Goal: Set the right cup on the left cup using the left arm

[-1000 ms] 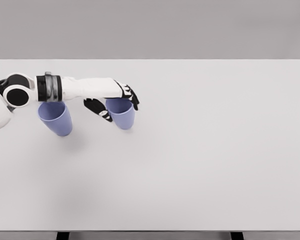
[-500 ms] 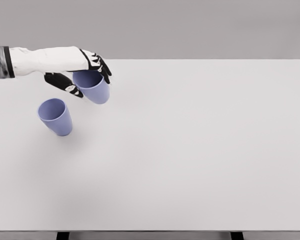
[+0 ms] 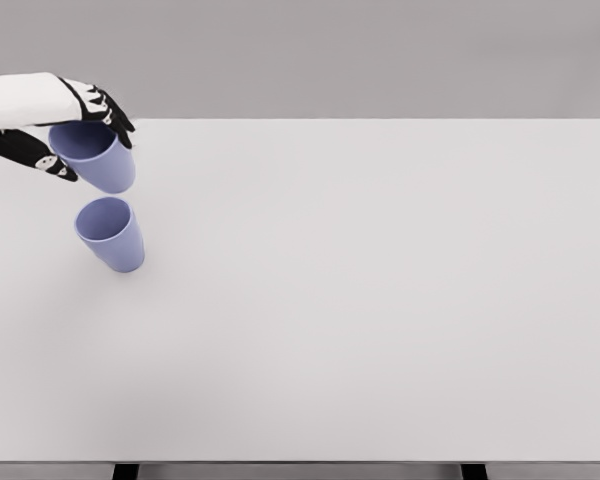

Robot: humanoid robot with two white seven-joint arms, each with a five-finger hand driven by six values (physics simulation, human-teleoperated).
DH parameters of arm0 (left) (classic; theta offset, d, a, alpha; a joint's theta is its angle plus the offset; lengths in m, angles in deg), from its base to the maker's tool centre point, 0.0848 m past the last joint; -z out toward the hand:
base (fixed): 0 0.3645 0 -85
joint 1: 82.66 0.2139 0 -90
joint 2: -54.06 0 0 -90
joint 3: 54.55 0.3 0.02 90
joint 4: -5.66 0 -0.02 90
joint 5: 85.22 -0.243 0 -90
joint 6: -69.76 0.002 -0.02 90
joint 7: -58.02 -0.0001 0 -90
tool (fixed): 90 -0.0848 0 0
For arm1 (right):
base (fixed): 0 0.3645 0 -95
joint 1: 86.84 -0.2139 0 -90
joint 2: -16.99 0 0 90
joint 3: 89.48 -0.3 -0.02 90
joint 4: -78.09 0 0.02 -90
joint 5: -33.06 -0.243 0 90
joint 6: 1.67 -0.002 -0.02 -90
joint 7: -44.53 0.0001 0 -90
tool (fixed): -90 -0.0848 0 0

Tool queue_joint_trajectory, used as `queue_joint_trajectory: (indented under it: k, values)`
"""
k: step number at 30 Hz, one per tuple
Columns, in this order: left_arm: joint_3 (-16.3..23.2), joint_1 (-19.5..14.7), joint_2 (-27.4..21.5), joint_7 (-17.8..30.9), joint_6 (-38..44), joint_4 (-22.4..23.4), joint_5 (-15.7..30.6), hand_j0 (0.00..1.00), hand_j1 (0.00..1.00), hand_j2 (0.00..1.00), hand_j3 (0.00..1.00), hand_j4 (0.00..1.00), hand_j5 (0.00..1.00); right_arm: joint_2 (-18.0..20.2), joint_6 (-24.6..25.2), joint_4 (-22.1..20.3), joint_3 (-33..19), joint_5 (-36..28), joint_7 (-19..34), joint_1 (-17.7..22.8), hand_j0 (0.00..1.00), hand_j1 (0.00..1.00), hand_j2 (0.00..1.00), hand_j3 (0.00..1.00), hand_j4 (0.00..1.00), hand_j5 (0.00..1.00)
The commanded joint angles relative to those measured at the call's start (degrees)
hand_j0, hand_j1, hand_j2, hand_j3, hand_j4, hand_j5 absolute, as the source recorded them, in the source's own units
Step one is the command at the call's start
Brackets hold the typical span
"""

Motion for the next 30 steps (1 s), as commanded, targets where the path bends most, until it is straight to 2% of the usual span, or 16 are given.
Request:
queue_joint_trajectory:
  k: [1,9,14,30]
  values:
    - [0.3,0.0,-1.4,0.5,0.2,0.0,0.5,0.62,0.62,0.62,0.62,0.62,0.62,0.0,0.0,0.0,0.0,0.1,0.0,0.0,1.00,1.00,1.00,1.00,1.00,1.00]
    - [0.7,0.7,-3.4,0.4,0.2,-2.0,0.5,0.62,0.62,0.62,0.62,0.62,0.62,0.0,0.0,0.0,0.0,0.1,0.0,0.0,1.00,1.00,1.00,1.00,1.00,1.00]
    - [0.7,2.2,-3.3,0.3,0.2,-1.9,0.4,0.63,0.63,0.63,0.63,0.63,0.63,0.0,0.0,0.0,0.0,0.1,0.0,0.0,1.00,1.00,1.00,1.00,1.00,1.00]
    - [0.6,3.2,-4.2,0.2,0.2,-2.1,0.3,0.63,0.63,0.63,0.63,0.63,0.63,0.0,0.0,0.0,0.0,0.1,0.0,0.0,1.00,1.00,1.00,1.00,1.00,1.00]
